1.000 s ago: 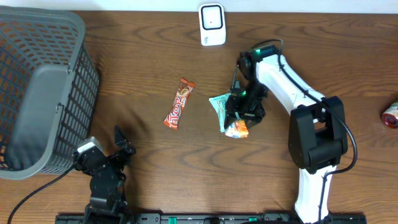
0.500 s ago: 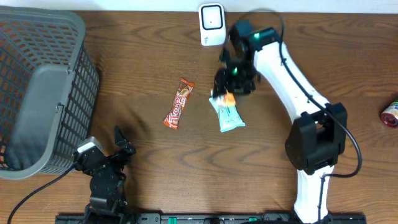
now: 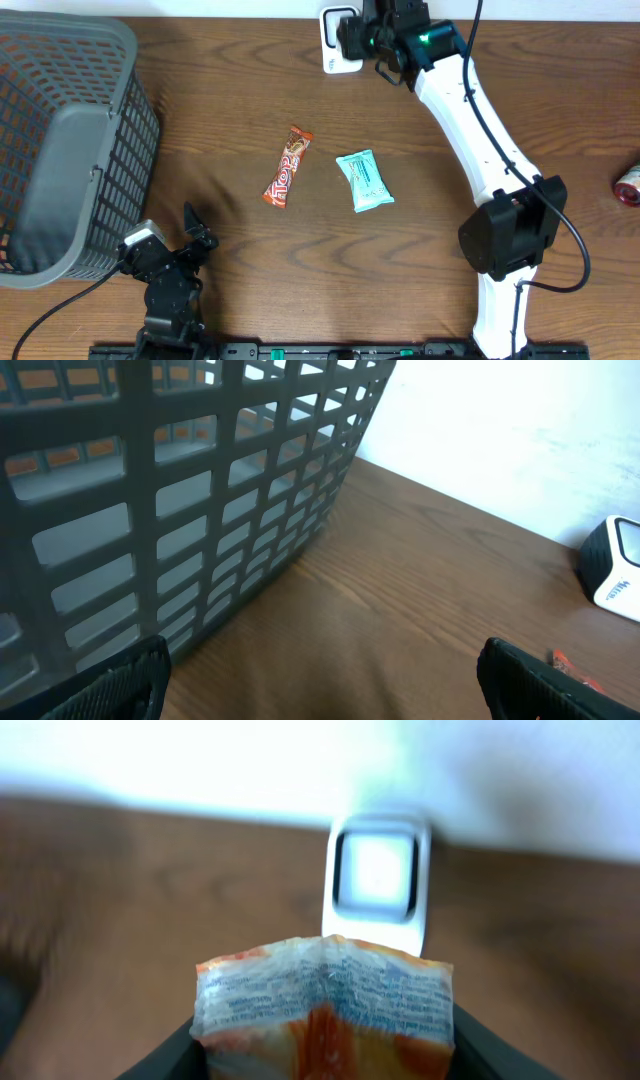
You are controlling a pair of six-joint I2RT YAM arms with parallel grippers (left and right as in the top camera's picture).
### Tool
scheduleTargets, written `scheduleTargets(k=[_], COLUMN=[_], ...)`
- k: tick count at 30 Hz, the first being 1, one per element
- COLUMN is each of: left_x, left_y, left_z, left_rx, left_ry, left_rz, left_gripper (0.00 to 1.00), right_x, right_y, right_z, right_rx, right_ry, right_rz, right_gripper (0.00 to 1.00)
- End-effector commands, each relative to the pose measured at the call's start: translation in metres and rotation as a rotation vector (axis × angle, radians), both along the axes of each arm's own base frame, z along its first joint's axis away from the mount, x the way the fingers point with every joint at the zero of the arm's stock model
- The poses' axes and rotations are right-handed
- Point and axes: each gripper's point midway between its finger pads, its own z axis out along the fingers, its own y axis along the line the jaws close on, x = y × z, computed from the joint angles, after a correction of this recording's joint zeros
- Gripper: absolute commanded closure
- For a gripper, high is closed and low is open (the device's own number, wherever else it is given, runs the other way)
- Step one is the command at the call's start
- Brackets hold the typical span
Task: Scan the item barcode
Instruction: 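Carry the orange packet to the scanner and hold it over it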
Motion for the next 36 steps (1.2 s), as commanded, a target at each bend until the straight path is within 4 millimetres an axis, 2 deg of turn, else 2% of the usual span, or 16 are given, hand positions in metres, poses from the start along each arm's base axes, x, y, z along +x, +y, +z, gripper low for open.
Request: scheduleTargets(k=[1, 6, 10, 13, 17, 21, 28, 32, 34, 36], left_x=[0.0, 0.0, 0.0, 0.0, 0.0, 0.0, 0.0, 0.0, 0.0, 0.0], left_y=[0.002, 0.002, 0.002, 0.002, 0.002, 0.002, 0.002, 0.002, 0.002, 0.002], left_z=[-0.012, -0.012, -0.012, -0.012, -0.012, -0.012, -0.012, -0.012, -0.012, -0.012], left_rx=[0.002, 0.002, 0.002, 0.002, 0.002, 0.002, 0.002, 0.002, 0.002, 0.003], left_ry=[0.026, 0.026, 0.026, 0.026, 0.026, 0.026, 0.026, 0.026, 0.026, 0.026], left_rz=[0.01, 0.01, 0.01, 0.01, 0.01, 0.01, 0.01, 0.01, 0.01, 0.01], left_gripper=[0.02, 0.02, 0.02, 0.02, 0.02, 0.02, 0.02, 0.02, 0.02, 0.02], right_x=[0.024, 0.063, 0.092, 0.107, 0.117, 0.118, 0.114, 0.099, 0.086, 0.071], right_y=[-0.002, 0.012, 0.022, 0.026, 0.029, 0.021, 0.018, 0.006, -0.012, -0.039], right_z=[-0.017, -0.029, -0.052, -0.069, -0.089, -0.098, -0.095, -0.068, -0.052, -0.035], right_rx=[-0.027, -0.006, 0.004, 0.017, 0.004, -0.032, -0.08, -0.119, -0.167, -0.262], right_ry=[-0.069, -0.211, -0.319, -0.381, -0.427, -0.413, -0.396, -0.333, -0.284, -0.236], right_rz=[-0.062, -0.054, -0.055, -0.064, -0.054, -0.094, -0.068, -0.067, -0.101, -0.14], right_gripper=[0.49, 0.49, 0.44, 0.4, 0.41, 0.43, 0.42, 0.44, 0.44, 0.44])
